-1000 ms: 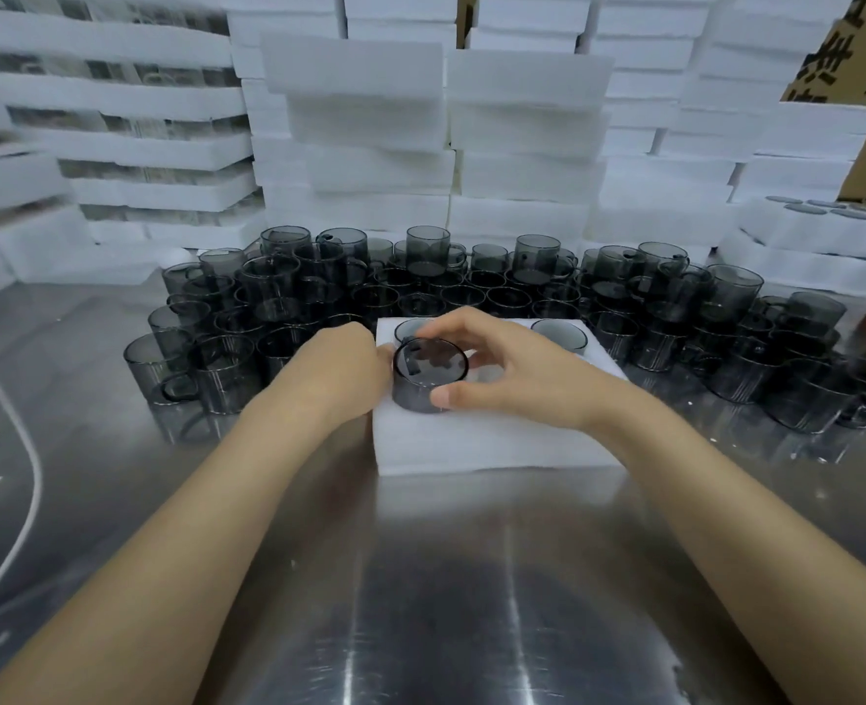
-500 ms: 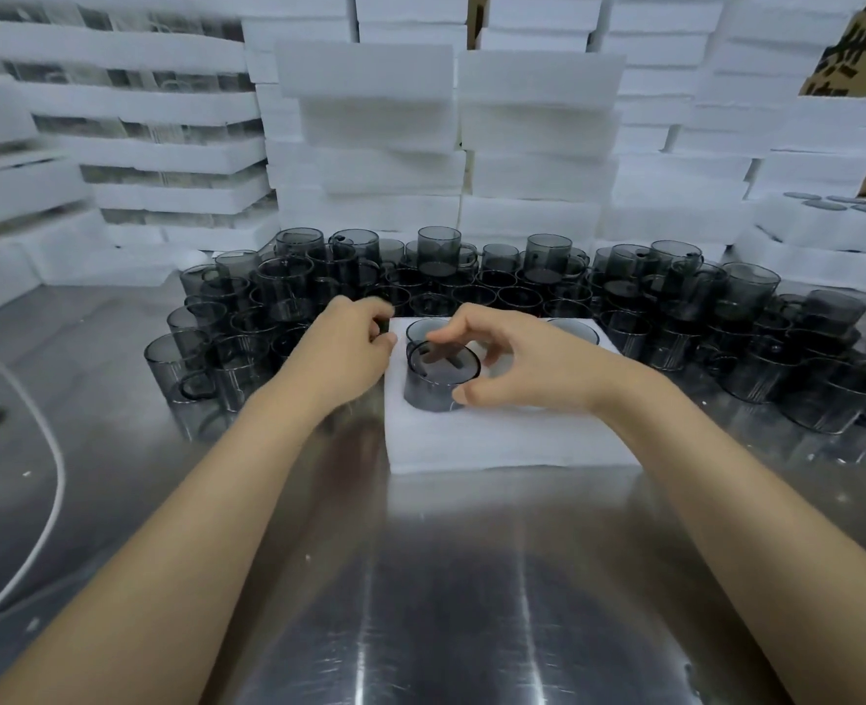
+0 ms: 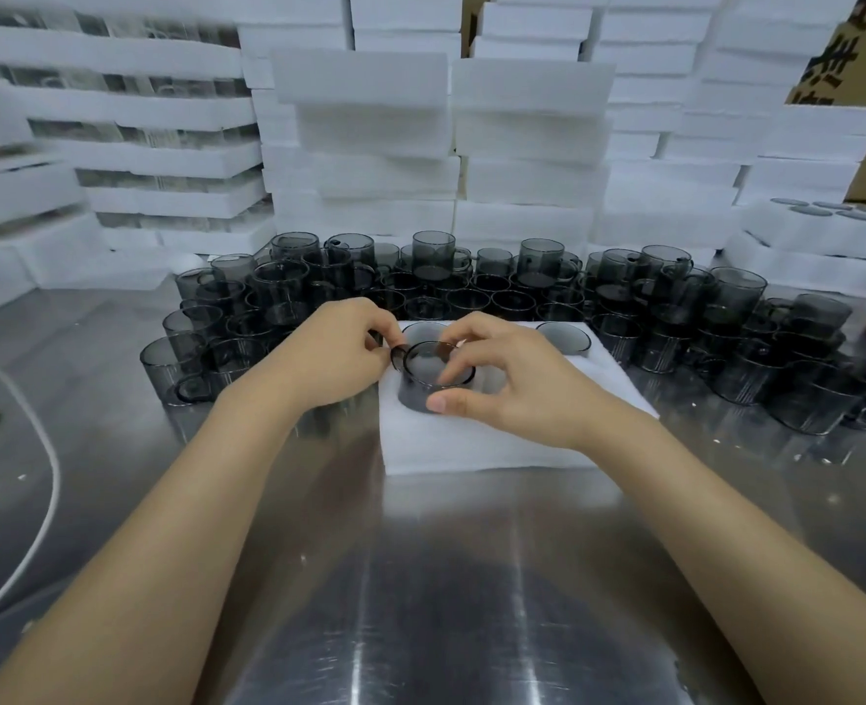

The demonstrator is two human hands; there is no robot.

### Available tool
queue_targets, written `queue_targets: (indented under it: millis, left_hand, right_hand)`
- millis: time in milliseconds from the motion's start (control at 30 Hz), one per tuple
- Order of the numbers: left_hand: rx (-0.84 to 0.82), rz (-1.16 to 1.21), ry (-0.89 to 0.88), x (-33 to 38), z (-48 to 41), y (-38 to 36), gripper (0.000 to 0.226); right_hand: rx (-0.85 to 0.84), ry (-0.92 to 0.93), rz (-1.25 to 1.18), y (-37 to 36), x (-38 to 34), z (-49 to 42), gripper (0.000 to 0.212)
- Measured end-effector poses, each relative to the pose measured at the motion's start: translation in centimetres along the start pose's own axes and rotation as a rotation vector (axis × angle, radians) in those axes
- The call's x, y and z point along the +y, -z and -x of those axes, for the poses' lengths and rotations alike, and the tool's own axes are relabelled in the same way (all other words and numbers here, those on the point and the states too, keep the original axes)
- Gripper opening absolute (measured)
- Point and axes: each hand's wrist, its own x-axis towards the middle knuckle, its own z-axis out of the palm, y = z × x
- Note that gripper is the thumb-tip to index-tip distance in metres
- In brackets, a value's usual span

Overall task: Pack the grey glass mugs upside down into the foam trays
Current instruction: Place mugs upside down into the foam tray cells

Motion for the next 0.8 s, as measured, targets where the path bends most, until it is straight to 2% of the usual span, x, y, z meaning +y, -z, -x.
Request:
queue_targets:
  millis: [167, 267, 400, 467, 600, 733, 800]
  left_hand:
    - [-0.004, -0.039, -0.038, 0.2, 0.5, 0.6, 0.022]
    - [0.008, -0.092, -0.075, 0.3, 0.5, 0.8, 0.021]
    - [0.006, -0.153, -0.051, 0.6, 0.3, 0.5, 0.024]
    - [0.022, -0.202, -0.05, 0.8, 0.2, 0.4, 0.026]
    - [0.039, -0.255, -0.034, 1.0, 0.2, -0.1, 0.027]
    - [0.046, -0.267, -0.004, 1.2, 0.1, -0.5, 0.026]
    - [0.038, -0.256, 0.0, 1.3, 0.1, -0.4, 0.034]
  right_hand:
    - [0.043, -0.025, 0.072, -0.3, 0.2, -0.3, 0.033]
    - [0.054, -0.036, 0.052, -0.5, 0.1, -0.5, 0.03]
    - [0.023, -0.099, -0.138, -0.2, 0.3, -0.6, 0.04]
    - [0.022, -0.11, -0.208, 0.0, 0.3, -0.6, 0.03]
    - [-0.081, -0.153, -0.112, 0.2, 0.6, -0.8, 0.043]
    - [-0.142, -0.15, -0.026, 0.3, 0.7, -0.9, 0.039]
    - [-0.136, -0.155, -0.046, 0.4, 0.6, -0.7, 0.037]
